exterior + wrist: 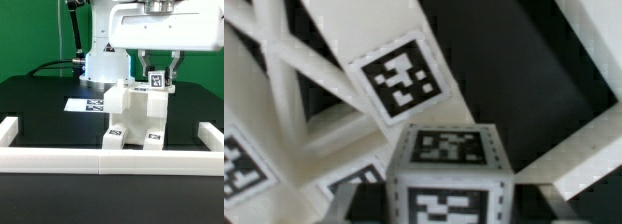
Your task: Assemble chair
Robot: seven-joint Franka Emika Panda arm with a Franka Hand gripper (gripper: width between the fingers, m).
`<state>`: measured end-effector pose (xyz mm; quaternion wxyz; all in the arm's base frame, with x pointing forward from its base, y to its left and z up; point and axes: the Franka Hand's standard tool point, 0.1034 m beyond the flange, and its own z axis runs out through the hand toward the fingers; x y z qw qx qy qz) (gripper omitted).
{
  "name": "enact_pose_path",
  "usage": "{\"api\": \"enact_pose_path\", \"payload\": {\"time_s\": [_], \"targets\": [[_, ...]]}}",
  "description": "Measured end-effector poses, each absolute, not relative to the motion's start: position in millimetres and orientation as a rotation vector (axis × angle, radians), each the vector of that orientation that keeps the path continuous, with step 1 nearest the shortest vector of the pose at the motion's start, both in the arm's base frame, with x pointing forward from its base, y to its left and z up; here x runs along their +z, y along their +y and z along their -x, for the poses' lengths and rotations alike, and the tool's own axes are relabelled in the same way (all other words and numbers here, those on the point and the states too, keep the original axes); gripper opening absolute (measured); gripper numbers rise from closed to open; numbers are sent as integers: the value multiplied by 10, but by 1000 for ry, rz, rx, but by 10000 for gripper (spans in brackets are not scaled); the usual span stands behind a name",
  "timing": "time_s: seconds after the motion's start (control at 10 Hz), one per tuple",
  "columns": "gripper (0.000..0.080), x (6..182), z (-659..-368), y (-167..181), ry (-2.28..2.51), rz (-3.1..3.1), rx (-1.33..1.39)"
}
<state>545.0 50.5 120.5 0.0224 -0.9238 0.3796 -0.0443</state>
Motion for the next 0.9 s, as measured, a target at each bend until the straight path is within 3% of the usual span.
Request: {"api": "enact_pose_path", "payload": {"time_s": [0.9], "targets": [[284, 1202, -5447, 536, 1932, 2377, -102]]}}
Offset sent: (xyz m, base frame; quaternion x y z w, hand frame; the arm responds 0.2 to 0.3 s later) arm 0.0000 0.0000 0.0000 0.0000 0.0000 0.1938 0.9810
